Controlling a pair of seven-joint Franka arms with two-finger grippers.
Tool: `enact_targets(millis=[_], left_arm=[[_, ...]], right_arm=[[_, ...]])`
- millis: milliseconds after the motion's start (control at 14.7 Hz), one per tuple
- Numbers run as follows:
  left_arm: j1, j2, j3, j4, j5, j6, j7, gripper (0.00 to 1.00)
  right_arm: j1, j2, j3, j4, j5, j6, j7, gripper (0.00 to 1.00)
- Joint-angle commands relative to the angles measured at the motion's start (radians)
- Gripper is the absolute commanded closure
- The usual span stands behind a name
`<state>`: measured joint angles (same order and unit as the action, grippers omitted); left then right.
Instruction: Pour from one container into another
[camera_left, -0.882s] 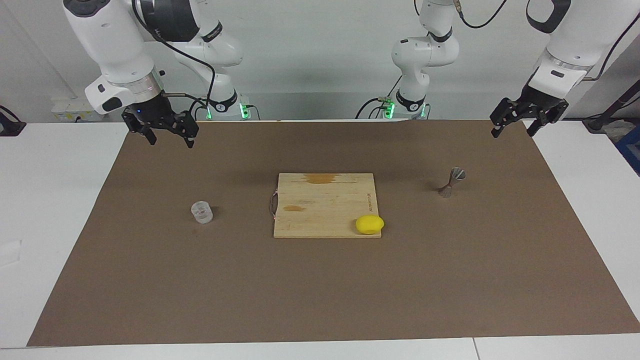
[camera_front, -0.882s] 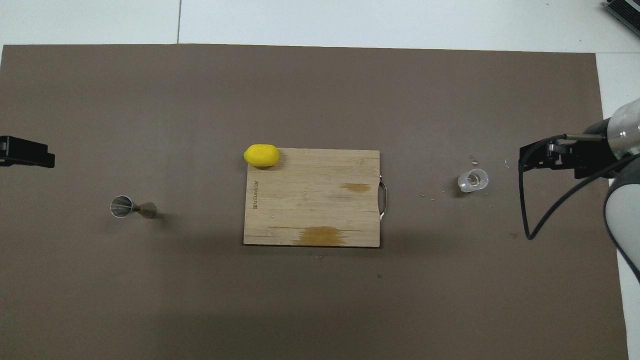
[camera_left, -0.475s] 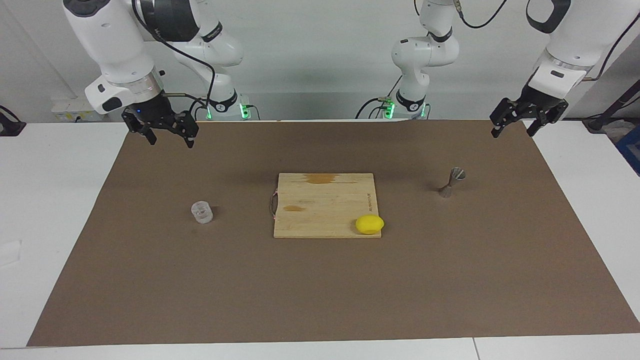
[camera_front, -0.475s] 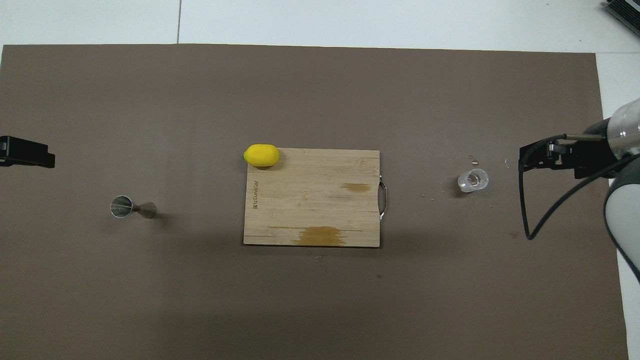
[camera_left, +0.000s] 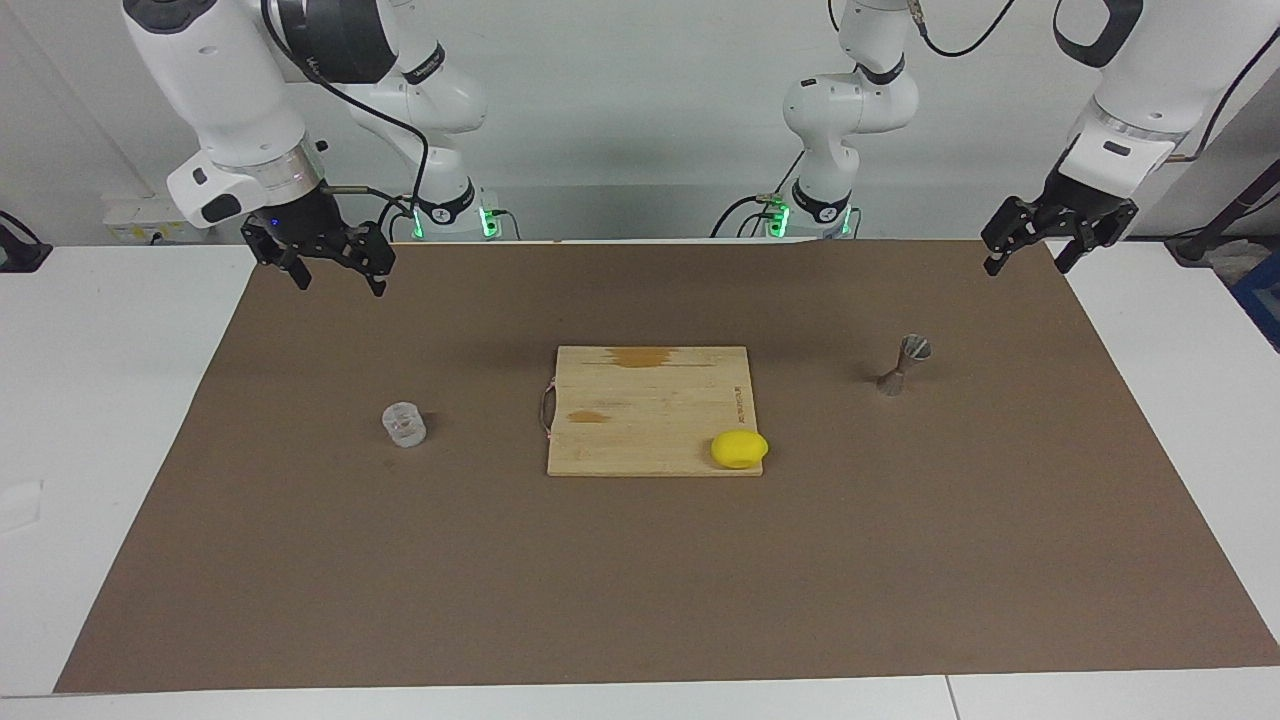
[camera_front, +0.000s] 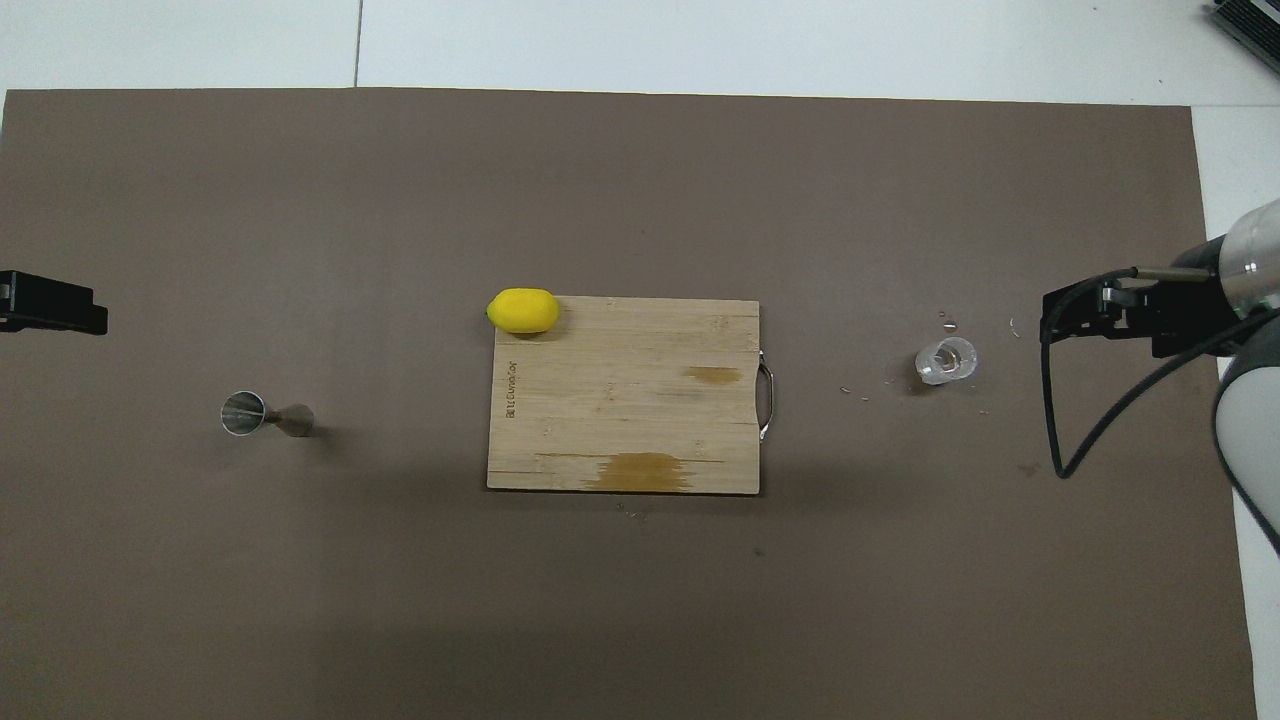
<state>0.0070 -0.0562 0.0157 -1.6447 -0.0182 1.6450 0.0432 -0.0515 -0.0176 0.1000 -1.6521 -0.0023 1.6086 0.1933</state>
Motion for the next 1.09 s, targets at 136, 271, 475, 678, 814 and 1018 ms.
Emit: enact_targets(millis=[136,271,475,678,814,1018], left_arm=[[0.007,-0.076,0.004,-0.203,0.021,0.269,-0.012,0.0],[0.008,-0.047,0.006,-0.201,0.02,0.312,-0.011,0.0],[0.008,0.085,0.007,-0.12,0.012,0.348,-0.011,0.0],[0.007,0.186,0.007,-0.044,-0.034,0.367,-0.011,0.0],[0.005,0.185,0.007,-0.067,-0.049,0.414,-0.012,0.0],[-0.005,0.18,0.009,-0.084,-0.051,0.433,-0.043,0.0]], right_arm=[[-0.014,-0.021,0.004,-0.018,0.024,0.001,-0.011,0.0],[-0.014,-0.021,0.004,-0.018,0.024,0.001,-0.011,0.0],[-0.014,-0.021,0.004,-0.018,0.024,0.001,-0.011,0.0],[-0.014,-0.021,0.004,-0.018,0.024,0.001,-0.011,0.0],[-0.014,-0.021,0.004,-0.018,0.024,0.001,-0.011,0.0],[-0.014,-0.021,0.004,-0.018,0.024,0.001,-0.011,0.0]])
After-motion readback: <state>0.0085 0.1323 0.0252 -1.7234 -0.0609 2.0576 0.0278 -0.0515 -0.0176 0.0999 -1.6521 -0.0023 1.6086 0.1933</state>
